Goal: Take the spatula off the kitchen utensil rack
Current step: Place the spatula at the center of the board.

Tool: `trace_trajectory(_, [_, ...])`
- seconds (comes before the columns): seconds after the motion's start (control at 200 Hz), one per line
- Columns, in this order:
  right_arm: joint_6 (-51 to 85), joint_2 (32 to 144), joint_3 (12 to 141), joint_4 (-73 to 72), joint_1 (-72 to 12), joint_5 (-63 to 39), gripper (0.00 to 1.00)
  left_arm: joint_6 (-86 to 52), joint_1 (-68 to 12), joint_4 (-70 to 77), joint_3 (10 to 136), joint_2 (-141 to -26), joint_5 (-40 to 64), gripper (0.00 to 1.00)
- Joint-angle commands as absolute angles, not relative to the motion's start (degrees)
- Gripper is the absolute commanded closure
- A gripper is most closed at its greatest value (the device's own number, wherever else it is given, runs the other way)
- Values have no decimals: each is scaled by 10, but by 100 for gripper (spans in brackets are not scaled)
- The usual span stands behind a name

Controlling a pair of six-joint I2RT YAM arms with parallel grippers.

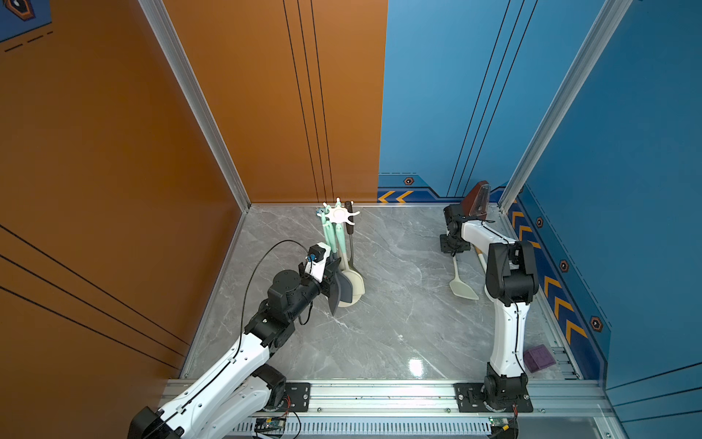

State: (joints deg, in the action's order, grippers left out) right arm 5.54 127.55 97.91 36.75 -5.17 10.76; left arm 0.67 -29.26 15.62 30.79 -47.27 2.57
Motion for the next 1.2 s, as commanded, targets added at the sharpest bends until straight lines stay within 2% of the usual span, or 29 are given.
trace_trajectory(0.0, [40, 1292, 996, 393, -50, 128, 100, 33, -289, 134, 291, -476, 15, 77])
trace_trajectory(0.35, [19, 1320, 1024, 424, -57, 141, 100, 34, -289, 134, 292, -476, 15, 77])
trace_trajectory(0.766, [18, 1341, 1044, 449, -58, 115, 85, 33, -289, 134, 296, -475, 17, 77])
trace_trajectory(1.196, [21, 1343, 1046, 460, -56, 102, 75, 33, -289, 134, 298, -475, 19, 77])
